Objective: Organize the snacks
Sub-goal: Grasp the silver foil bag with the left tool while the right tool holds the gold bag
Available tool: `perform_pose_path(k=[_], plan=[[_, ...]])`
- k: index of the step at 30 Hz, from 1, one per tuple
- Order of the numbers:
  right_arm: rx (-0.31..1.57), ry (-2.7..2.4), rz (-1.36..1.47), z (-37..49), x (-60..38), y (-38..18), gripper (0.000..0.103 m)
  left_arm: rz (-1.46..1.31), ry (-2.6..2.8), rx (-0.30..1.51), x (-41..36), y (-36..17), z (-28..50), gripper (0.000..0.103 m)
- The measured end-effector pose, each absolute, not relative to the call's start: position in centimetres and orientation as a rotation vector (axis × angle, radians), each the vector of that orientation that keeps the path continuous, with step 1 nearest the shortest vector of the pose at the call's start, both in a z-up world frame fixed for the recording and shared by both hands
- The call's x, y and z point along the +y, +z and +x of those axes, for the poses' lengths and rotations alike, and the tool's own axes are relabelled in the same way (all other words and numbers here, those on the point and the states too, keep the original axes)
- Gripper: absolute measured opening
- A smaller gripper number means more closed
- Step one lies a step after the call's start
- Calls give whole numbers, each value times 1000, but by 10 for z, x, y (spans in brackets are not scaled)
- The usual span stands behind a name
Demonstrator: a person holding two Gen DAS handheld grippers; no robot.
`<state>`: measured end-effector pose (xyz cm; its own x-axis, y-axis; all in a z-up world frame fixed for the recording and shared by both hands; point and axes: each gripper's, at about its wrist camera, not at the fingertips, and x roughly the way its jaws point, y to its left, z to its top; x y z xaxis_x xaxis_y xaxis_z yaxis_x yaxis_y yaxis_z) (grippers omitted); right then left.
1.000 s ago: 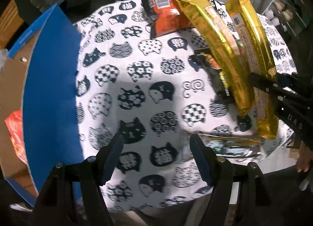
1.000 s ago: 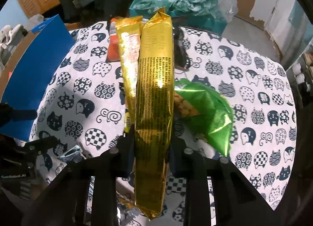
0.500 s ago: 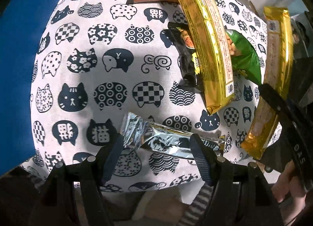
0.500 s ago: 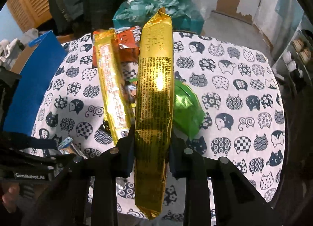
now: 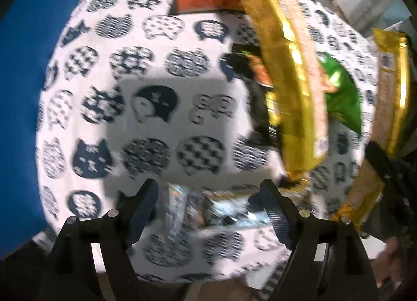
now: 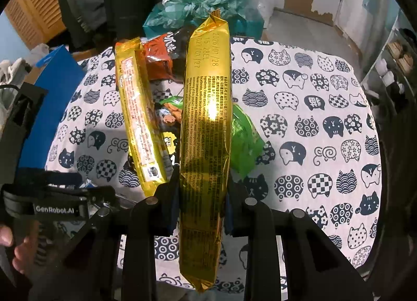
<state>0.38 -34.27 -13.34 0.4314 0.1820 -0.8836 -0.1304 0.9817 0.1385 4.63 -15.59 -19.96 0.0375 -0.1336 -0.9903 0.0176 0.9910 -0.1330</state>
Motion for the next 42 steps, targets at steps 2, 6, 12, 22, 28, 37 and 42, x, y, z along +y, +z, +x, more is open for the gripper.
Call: perform_pose_path(k=[2,6,12,22,28,37,42], plan=[[1109,196,58,4,-343,-134,25,-52,-109,1521,-144,-202,61,81],[1110,196,63,5,-345,-134,25,-23,-148,1503,-136,-199,71,81],[1106,197,84,5,-349,-130,25,175,-352,1381,-157,-169,82,81],[1114,173,114,-3,-360,-126,25,505,-767,1283,-210,-172,60,81],[1118,165,124,-7,-364,-124,25,489,-837,1370,-218,-196,63,81],[1120,154,133,-7,-366,-120,25,495,-884,1353,-218,-213,62,48],[1123,142,143,-6,-368,-119,25,530,-952,1331,-215,-208,46,34]])
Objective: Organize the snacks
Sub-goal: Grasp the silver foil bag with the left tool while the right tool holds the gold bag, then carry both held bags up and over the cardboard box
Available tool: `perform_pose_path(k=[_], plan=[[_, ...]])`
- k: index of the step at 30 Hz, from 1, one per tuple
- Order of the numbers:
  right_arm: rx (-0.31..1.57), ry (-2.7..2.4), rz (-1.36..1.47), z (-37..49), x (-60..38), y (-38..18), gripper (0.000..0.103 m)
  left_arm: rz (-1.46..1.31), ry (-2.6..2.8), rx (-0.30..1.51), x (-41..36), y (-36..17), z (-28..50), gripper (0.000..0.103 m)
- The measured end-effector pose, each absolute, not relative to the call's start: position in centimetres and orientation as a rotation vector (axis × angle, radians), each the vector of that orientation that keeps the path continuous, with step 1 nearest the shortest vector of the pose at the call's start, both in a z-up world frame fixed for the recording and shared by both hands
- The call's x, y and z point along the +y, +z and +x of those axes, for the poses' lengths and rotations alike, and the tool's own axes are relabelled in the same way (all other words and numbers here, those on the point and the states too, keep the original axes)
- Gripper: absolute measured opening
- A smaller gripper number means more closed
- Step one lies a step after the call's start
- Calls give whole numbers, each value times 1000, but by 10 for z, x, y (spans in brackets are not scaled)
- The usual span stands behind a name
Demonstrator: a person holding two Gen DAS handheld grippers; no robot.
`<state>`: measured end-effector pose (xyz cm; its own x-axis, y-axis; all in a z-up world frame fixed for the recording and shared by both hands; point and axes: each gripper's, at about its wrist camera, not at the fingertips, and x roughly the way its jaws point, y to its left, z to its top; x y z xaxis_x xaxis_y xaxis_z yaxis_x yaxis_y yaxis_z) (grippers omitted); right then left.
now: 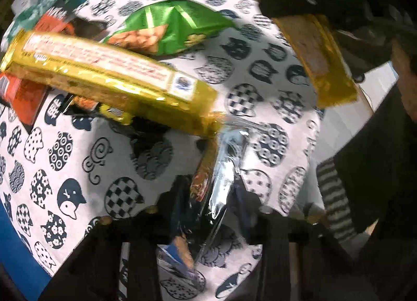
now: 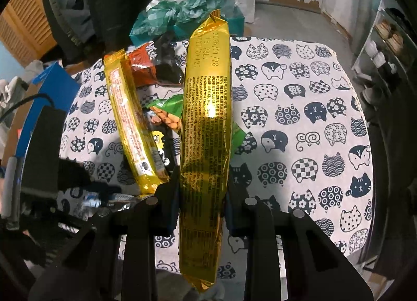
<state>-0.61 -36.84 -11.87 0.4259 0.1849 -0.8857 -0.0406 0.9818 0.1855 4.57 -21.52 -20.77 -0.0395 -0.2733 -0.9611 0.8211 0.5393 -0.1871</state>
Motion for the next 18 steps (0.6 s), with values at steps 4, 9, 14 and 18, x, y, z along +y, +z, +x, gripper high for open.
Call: perform_pose_path(k=[4,9,14,18], plan=[[1118,137,143,-7,-368,-115,25,566,-978,1271,-213,-192,22,29],[1108,139,134,-8,-363,-108,25,549,-965,1234,-201,-177,10,28],[1097,140,122,-10,-356,-100,25,525,-950,1203,-193,-152,-8,28],[1088,147,117,-9,-350,-94,25,509,-927,1169,-180,-132,-19,28]])
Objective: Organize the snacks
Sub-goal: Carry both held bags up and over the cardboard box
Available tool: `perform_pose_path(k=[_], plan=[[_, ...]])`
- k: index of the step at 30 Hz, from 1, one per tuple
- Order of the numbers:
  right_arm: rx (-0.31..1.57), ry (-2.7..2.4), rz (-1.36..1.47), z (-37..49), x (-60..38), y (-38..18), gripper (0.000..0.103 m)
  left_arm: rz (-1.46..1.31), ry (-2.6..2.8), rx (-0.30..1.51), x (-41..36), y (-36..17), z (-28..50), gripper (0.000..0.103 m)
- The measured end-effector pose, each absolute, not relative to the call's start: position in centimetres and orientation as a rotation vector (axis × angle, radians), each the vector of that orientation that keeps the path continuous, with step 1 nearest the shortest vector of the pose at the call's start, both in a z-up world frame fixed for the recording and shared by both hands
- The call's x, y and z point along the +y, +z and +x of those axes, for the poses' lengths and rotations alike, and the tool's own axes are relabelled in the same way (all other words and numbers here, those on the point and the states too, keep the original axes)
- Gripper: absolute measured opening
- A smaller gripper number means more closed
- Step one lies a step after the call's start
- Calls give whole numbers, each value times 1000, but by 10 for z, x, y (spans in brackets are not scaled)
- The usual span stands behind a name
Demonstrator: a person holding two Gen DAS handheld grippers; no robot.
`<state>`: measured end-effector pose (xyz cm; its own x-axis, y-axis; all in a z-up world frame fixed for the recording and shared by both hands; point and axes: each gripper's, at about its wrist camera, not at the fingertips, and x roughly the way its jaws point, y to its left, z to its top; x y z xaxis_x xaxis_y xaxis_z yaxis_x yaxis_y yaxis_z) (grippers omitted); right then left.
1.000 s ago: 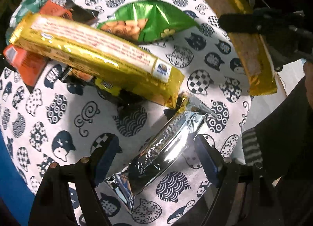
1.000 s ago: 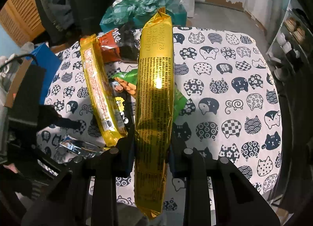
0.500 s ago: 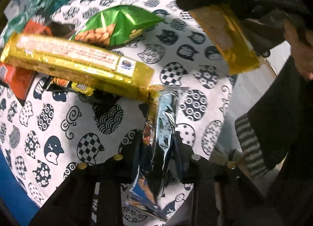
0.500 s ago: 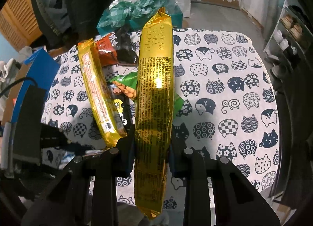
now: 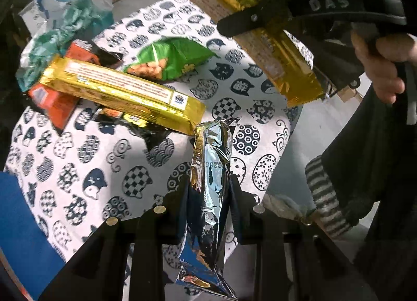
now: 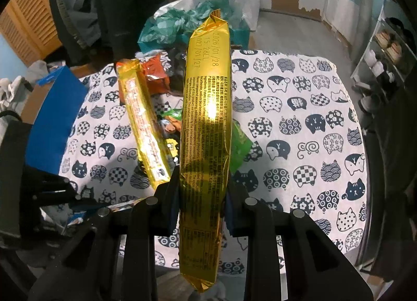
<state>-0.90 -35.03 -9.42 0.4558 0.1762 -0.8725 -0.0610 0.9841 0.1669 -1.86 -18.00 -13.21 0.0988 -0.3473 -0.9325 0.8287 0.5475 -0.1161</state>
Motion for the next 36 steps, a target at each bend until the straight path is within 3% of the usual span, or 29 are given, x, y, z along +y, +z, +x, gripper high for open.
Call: perform_pose_path(k=[36], plan=[[1001,283,-49,12,-234,-30,25,210,-351,851,-25,-13,19,28]])
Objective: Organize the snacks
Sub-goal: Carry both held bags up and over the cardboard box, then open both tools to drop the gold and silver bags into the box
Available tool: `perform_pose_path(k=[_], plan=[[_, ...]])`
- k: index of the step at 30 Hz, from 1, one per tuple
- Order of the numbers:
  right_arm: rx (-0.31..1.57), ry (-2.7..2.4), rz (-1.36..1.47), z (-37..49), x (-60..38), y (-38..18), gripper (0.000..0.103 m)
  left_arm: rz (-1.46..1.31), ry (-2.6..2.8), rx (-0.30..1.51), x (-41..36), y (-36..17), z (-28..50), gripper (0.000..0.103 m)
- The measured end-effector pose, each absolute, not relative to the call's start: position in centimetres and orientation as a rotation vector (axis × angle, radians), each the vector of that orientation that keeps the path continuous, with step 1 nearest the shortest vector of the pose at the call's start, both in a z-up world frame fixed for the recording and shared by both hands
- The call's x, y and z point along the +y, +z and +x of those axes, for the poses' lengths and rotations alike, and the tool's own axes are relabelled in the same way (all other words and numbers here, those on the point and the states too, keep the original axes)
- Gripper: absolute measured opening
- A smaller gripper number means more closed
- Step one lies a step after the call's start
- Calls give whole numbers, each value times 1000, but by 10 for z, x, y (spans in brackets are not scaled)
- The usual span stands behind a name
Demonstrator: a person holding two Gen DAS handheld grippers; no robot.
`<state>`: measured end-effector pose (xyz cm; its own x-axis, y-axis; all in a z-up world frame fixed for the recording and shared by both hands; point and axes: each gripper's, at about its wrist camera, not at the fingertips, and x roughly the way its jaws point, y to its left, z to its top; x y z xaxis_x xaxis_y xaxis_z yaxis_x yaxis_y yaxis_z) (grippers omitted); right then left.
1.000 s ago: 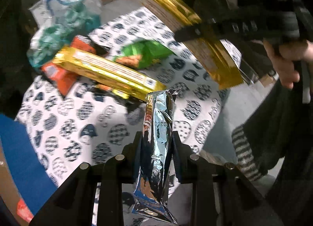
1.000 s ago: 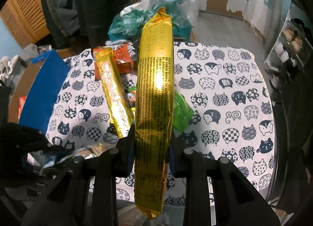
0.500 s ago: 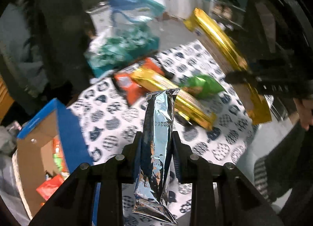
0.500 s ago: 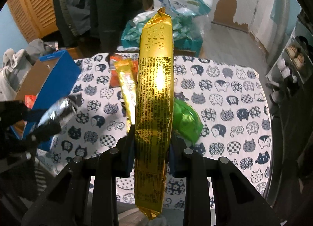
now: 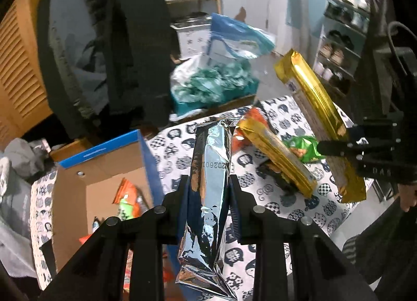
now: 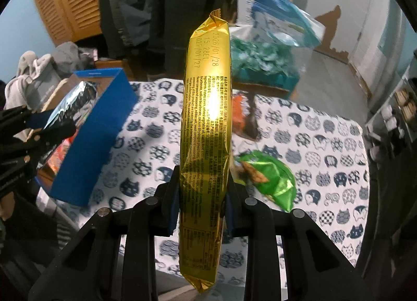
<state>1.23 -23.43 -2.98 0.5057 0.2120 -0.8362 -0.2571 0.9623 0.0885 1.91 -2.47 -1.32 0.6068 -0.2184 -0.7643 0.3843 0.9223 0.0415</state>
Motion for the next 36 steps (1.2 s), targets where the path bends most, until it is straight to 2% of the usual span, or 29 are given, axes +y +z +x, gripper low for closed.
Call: perform_pose_path(k=[15,36], plan=[[995,391,-103,30,-159,-17,25,164,-193,820,56,-6,25,28],[1033,568,-145,59,-26,-17,25,92,-36,866,151,-33,27,28]])
